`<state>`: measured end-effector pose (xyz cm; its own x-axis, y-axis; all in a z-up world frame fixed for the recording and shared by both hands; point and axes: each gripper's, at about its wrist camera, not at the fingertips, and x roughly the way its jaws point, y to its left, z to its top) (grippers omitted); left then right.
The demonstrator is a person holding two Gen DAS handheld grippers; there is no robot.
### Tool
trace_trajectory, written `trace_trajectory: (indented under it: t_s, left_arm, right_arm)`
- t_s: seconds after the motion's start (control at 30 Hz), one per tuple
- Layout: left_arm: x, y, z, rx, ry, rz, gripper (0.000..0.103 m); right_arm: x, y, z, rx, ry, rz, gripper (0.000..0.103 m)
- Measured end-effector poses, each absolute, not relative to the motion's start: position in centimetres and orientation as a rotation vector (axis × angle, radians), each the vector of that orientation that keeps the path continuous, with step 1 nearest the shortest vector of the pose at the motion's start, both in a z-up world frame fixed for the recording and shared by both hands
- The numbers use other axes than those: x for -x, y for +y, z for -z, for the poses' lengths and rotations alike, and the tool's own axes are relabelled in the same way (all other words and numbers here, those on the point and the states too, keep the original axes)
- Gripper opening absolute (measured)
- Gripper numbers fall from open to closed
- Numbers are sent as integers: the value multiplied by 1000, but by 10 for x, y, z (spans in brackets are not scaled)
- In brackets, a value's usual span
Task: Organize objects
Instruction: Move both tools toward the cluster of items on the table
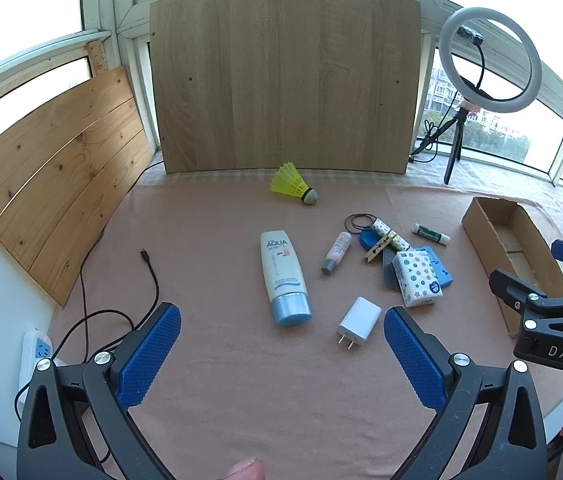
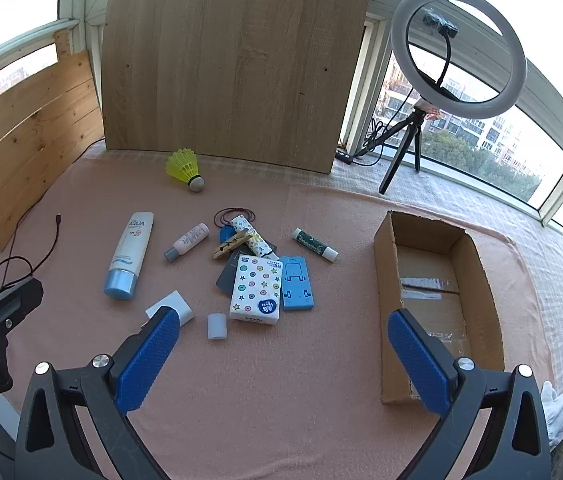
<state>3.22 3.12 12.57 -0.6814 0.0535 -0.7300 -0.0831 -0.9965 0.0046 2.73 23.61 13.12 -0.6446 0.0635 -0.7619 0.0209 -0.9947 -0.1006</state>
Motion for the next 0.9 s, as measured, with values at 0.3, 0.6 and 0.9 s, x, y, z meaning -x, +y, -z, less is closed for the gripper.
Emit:
trace_trajectory:
  t_s: [0.3, 0.6, 0.9]
  left_arm:
    - [-33, 13, -125, 1212, 19, -2830, 103]
    - [-29, 7, -121, 1222, 10, -2827, 103]
    - [-20, 10, -105, 1271, 26, -2793, 103]
  right_arm:
    - [-12, 206, -136, 1300, -246, -2864, 103]
    - [-8, 201, -133, 1314, -281, -2839, 103]
    - [-14, 214, -124, 1304, -246, -2812, 103]
